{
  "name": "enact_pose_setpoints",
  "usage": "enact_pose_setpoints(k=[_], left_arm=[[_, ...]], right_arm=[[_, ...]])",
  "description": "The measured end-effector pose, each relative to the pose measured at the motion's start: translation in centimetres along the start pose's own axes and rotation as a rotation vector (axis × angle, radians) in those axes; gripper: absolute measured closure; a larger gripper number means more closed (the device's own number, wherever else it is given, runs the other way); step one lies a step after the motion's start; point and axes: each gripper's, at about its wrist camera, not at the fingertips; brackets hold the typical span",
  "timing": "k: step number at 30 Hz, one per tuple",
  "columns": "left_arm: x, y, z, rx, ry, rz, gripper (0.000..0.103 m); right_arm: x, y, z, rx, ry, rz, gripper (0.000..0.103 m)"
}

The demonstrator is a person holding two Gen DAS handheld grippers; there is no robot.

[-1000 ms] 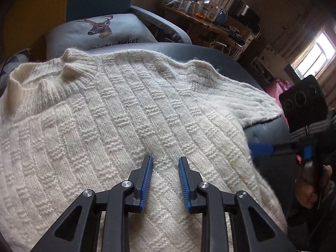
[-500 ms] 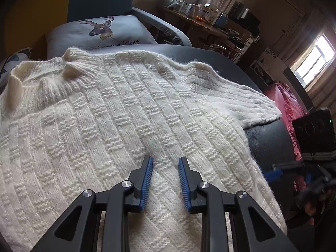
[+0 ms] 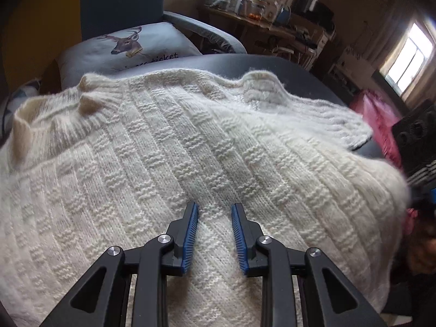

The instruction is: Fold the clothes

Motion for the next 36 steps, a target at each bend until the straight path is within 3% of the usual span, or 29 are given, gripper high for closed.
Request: enact_pose_setpoints(k=[2, 4, 9, 12, 15, 18, 21, 24, 28, 31, 35, 36], left_arm=[[0.1, -0.8, 0.7, -0.004, -0.010, -0.011, 0.078], [0.7, -1.4, 1.7, -0.016, 0.053, 0.015, 0.078], [-1.5, -3.0, 5.3, -0.105, 0.091, -0.022, 0.078], [-4.6, -2.7, 6.1, -0.111, 0.089, -0.101, 0.078], [-4.5, -1.9, 6.8, -0.144, 0.089, -0.099, 0.078], [-4.4, -1.8, 6.1, -0.147, 0.123, -0.110, 0.077], [-4.1, -2.5, 5.9, -0.130, 0.143, -0.119, 0.077], [-3.0, -4.7, 4.2, -0.061, 0.176, -0.037, 0.077], [-2.3, -8.7, 1.6, 0.010, 0.165, 0.049, 0.078], [-3.9, -11.7, 1.0, -0.011, 0.108, 0.034, 0.078], [-8.0, -13.8, 0.3, -0.008, -0.047, -0.025, 0.078], [-8.2, -13.8, -0.1, 0.002, -0.077, -0.002, 0.077]], right_arm=[[1.6, 0.5, -0.2, 0.052, 0.226, 0.007, 0.000], [3.0, 0.3, -0.2, 0.078, 0.456, 0.061, 0.000], [5.0, -3.4, -1.3, 0.177, 0.890, 0.257, 0.000], [4.0, -6.2, 0.3, 0.195, 1.194, 0.216, 0.000], [3.4, -7.7, 2.7, 0.207, 1.421, 0.161, 0.000], [3.1, -8.3, 3.0, 0.253, 1.501, 0.197, 0.000], [3.6, -8.7, 2.0, 0.281, 1.482, 0.211, 0.000], [4.4, -9.1, 0.7, 0.305, 1.445, 0.221, 0.000], [5.4, -9.7, -1.0, 0.338, 1.395, 0.234, 0.000], [4.2, -9.9, -1.0, 0.370, 1.416, 0.223, 0.000], [3.7, -9.9, 0.5, 0.350, 1.452, 0.219, 0.000], [3.5, -9.9, 0.9, 0.344, 1.461, 0.219, 0.000]])
Point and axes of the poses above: each gripper's, at about its wrist camera, not at the fingertips, and x roughly against the way its jaws point, z to its right, y to its underside, and after that the axes turned 13 degrees about y, right-handed
